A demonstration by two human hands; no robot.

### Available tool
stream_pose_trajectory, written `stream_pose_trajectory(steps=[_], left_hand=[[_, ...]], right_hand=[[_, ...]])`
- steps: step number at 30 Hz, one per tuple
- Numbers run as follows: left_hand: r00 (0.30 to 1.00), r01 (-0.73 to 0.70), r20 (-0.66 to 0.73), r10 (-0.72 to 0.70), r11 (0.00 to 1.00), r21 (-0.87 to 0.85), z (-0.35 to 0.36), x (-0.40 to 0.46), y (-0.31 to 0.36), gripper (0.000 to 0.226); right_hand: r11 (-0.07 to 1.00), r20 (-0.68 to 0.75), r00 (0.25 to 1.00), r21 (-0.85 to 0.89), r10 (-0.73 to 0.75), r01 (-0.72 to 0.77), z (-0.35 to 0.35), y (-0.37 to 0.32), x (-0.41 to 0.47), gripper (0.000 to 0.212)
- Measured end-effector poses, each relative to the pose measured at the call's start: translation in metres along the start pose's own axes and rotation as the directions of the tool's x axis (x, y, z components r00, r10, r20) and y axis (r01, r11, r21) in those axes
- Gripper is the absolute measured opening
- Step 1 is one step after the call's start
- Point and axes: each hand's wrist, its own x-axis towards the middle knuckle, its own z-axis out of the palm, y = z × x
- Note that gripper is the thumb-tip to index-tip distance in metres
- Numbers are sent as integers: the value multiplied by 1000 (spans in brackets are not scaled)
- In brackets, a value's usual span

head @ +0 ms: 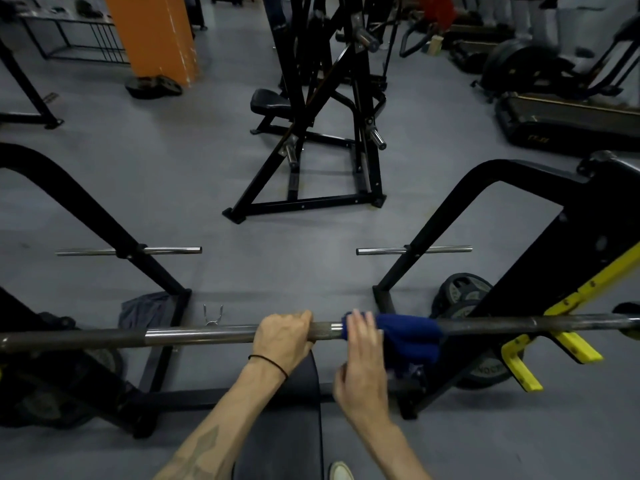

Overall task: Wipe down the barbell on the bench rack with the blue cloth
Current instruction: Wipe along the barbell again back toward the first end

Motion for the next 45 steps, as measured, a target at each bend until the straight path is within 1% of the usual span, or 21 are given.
stream_pose_trajectory(steps=[3, 5, 8, 10, 11, 14, 16, 18, 21, 22, 24, 27, 28, 30, 33, 34, 36, 37, 39, 42, 45], left_hand=[[991, -51, 127, 42, 997, 64, -18, 8, -1, 29], [970, -21, 244, 19, 1000, 6, -22, 16, -5, 26], [963, 0, 270, 9, 999, -34, -19, 15, -3, 26], [987, 5, 160, 9, 996, -87, -10, 6, -3, 23], [997, -31, 65, 37, 995, -98, -5, -1, -3, 25], [987, -113, -121, 104, 991, -71, 12, -23, -5, 50], [978, -108, -187, 93, 991, -72, 17, -34, -5, 66], [973, -78, -221, 60, 994, -75, 18, -38, -3, 70], [972, -41, -232, 28, 998, -52, 20, -34, 3, 70], [970, -37, -242, 25, 998, -48, 21, -33, 5, 71], [965, -41, -260, 28, 998, -48, 22, -33, 5, 70], [968, -44, -248, 27, 997, -61, 24, -34, 2, 66], [971, -41, -240, 22, 996, -76, 23, -35, 1, 65], [974, -37, -225, 14, 994, -98, 23, -35, 2, 63], [973, -2, -231, -24, 994, -109, 24, -34, 6, 58], [969, 4, -245, -33, 993, -119, 24, -34, 7, 54], [961, -20, -275, -18, 990, -136, 24, -34, 6, 46], [959, -45, -285, 6, 990, -131, 23, -35, 5, 43], [952, -83, -302, 43, 989, -121, 22, -36, -5, 38], [936, -22, -350, -22, 992, -123, 29, -44, -36, 37], [931, 15, -362, -43, 997, -80, 31, -52, -58, 45]], right_hand=[[963, 90, 968, -113, -234, 243, -21, 48, 10, 93], [975, 4, 989, -168, -147, 146, -34, 77, 14, 81], [975, -152, 972, -106, 178, -195, -27, 59, 13, 89], [944, -160, 931, 23, 328, -329, -9, 17, 15, 97], [957, -128, 948, 46, 290, -287, -1, -1, 13, 100], [997, 44, 997, -43, -66, 68, -3, 2, 3, 108], [981, 82, 987, -127, -136, 145, -21, 42, 7, 106], [988, -10, 999, -148, 32, -34, -36, 68, 14, 100], [948, -119, 947, -84, 297, -308, -20, 35, 20, 103], [957, -97, 957, -69, 273, -280, -12, 17, 17, 106], [997, 57, 998, -72, 38, -34, -5, -1, 7, 111], [959, 170, 957, -120, -236, 258, -24, 38, 11, 110], [960, 142, 966, -150, -217, 237, -30, 55, 13, 108], [987, 26, 1000, -158, -18, 22, -36, 69, 14, 106], [963, -112, 960, -59, 255, -263, -10, 20, 10, 107], [973, -94, 970, -28, 226, -229, -2, 0, 7, 107], [999, 33, 999, -42, -9, 10, 3, -16, -2, 112], [990, 87, 989, -62, -120, 126, -1, -8, -1, 115], [975, 113, 976, -104, -187, 198, -18, 25, 5, 110], [985, -43, 998, -168, 37, -44, -32, 56, 9, 103], [957, -132, 952, -57, 276, -285, -10, 14, 11, 105]])
